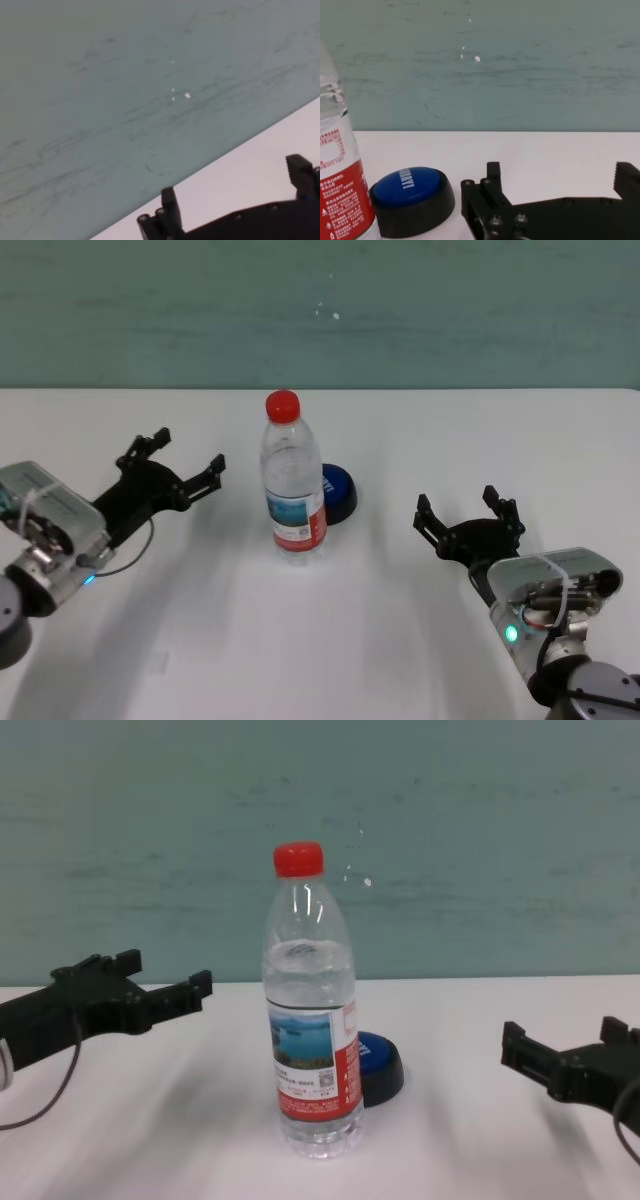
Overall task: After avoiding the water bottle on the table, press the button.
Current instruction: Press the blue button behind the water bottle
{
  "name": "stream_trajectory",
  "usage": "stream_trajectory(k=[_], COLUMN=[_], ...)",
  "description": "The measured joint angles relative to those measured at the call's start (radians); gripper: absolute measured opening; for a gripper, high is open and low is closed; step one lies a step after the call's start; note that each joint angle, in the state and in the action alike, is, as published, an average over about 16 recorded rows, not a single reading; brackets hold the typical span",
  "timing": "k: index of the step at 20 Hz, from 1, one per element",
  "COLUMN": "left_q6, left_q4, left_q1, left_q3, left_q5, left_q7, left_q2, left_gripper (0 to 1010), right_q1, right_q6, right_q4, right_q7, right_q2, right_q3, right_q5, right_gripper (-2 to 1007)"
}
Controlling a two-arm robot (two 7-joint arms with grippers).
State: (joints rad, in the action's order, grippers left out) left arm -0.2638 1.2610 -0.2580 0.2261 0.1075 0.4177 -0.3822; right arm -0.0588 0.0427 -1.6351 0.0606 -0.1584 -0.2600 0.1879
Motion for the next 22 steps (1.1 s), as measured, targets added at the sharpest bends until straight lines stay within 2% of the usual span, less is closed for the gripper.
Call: stream_trajectory(k=[11, 22], left_q6=[-0.005, -0.008], left_q4=[-0.052, -0.07], left_q1=[-0.051, -0.067], left_q3=[0.041, 0.051], left_q5=[-0.02, 0.015], left_q7=[0.003, 0.029], left_q2=[0.017, 0.019], left_gripper=[1000, 1000], right_q1=[0.0, 0.0], right_q6=[0.0, 0.0], right_q4=[0.0, 0.0], right_q7=[0.0, 0.0], right_q2=[0.0, 0.0], right_q3=[0.0, 0.0], right_q5=[0.0, 0.0], right_gripper=[1004, 1004])
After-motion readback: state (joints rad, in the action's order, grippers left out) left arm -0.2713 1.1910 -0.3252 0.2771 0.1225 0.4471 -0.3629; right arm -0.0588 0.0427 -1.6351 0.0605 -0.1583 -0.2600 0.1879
